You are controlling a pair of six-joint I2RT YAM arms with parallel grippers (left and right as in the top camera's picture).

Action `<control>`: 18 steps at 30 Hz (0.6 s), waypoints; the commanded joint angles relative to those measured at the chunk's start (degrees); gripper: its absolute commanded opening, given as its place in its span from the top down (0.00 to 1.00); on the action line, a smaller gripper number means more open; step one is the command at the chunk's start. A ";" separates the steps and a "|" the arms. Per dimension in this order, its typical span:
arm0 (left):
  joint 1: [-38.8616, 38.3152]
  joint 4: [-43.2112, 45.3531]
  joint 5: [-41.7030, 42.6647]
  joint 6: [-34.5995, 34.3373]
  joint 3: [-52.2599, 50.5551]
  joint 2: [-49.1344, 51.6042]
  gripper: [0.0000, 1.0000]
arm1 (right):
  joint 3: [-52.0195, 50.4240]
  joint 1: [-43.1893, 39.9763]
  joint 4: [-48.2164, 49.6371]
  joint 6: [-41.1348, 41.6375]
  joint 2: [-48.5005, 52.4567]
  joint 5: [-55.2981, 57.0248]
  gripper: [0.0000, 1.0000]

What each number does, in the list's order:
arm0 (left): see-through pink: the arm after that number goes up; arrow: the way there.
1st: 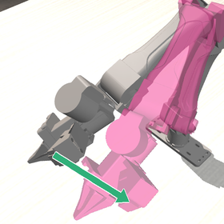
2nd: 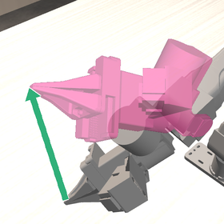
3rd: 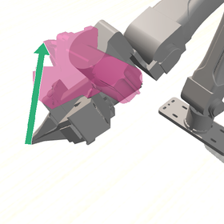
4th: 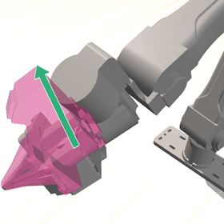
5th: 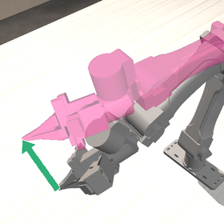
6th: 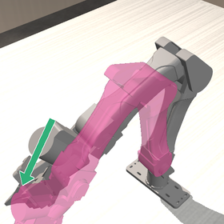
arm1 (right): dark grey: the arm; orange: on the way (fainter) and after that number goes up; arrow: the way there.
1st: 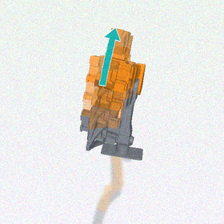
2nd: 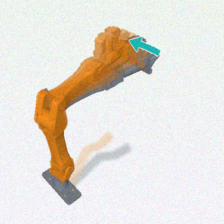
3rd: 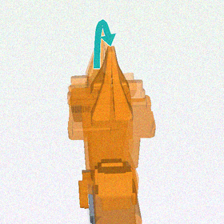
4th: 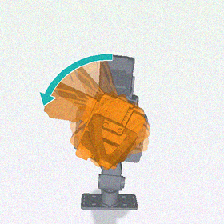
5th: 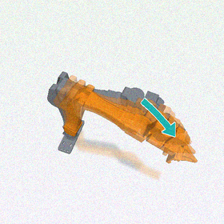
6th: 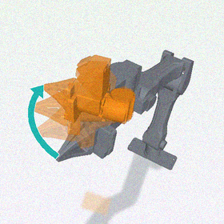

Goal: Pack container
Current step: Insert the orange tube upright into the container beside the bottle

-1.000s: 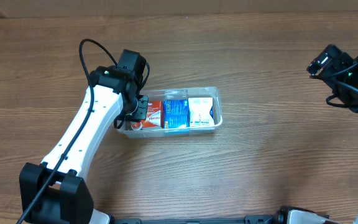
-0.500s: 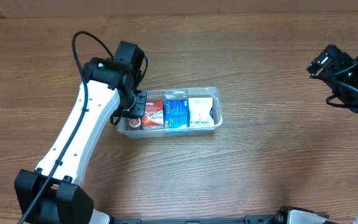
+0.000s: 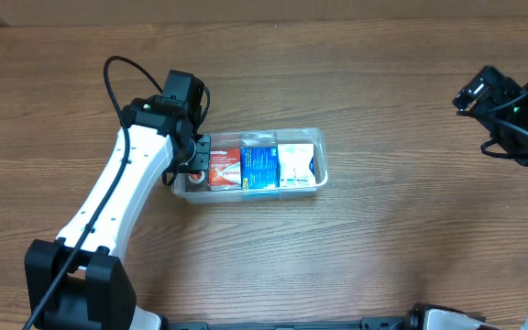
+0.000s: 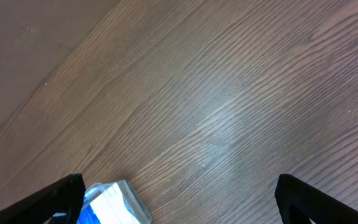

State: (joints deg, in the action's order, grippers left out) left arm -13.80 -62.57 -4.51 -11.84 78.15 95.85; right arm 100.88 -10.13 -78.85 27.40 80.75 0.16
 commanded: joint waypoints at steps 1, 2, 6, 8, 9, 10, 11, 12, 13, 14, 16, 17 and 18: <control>0.31 1.14 2.45 0.72 -0.31 0.09 0.78 | 0.66 -0.28 0.28 0.22 -0.26 -0.26 0.00; 0.31 1.22 2.82 0.72 -0.31 0.09 0.78 | 0.66 -0.28 0.28 0.22 -0.26 -0.26 0.00; 0.35 2.71 2.80 0.72 -0.33 0.15 0.76 | 0.66 -0.28 0.28 0.24 -0.26 -0.26 0.00; 0.35 3.23 2.78 0.70 -0.33 0.50 0.74 | 0.66 -0.28 0.28 0.24 -0.26 -0.26 0.00; 0.33 3.37 2.80 0.70 -0.33 0.98 0.74 | 0.66 -0.28 0.28 0.24 -0.26 -0.26 0.00; 0.33 3.34 2.84 0.68 -0.33 1.36 0.74 | 0.66 -0.28 0.28 0.22 -0.26 -0.26 0.00; 0.35 3.28 2.84 0.70 -0.33 1.97 0.73 | 0.66 -0.28 0.28 0.22 -0.26 -0.26 0.00; 0.35 3.23 2.84 0.68 -0.33 2.23 0.73 | 0.63 -0.28 0.28 0.24 -0.26 -0.26 0.00; 0.35 3.17 2.91 0.68 -0.33 2.34 0.70 | 0.66 -0.28 0.28 0.24 -0.26 -0.26 0.00; 0.33 3.13 2.95 0.68 -0.31 2.34 0.67 | 0.66 -0.28 0.28 0.22 -0.26 -0.26 0.00; 0.35 2.73 3.37 0.66 0.00 2.16 0.57 | 0.66 -0.28 0.28 0.24 -0.26 -0.26 0.00; 0.35 1.99 3.76 0.66 0.50 2.16 0.52 | 0.66 -0.28 0.28 0.24 -0.26 -0.26 0.00; 0.35 0.72 4.17 0.63 1.53 2.16 0.39 | 0.66 -0.28 0.28 0.24 -0.26 -0.24 0.00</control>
State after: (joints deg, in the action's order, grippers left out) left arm -13.74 -59.96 -2.07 -11.62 78.04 97.80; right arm 100.88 -10.15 -78.89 27.40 80.75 0.19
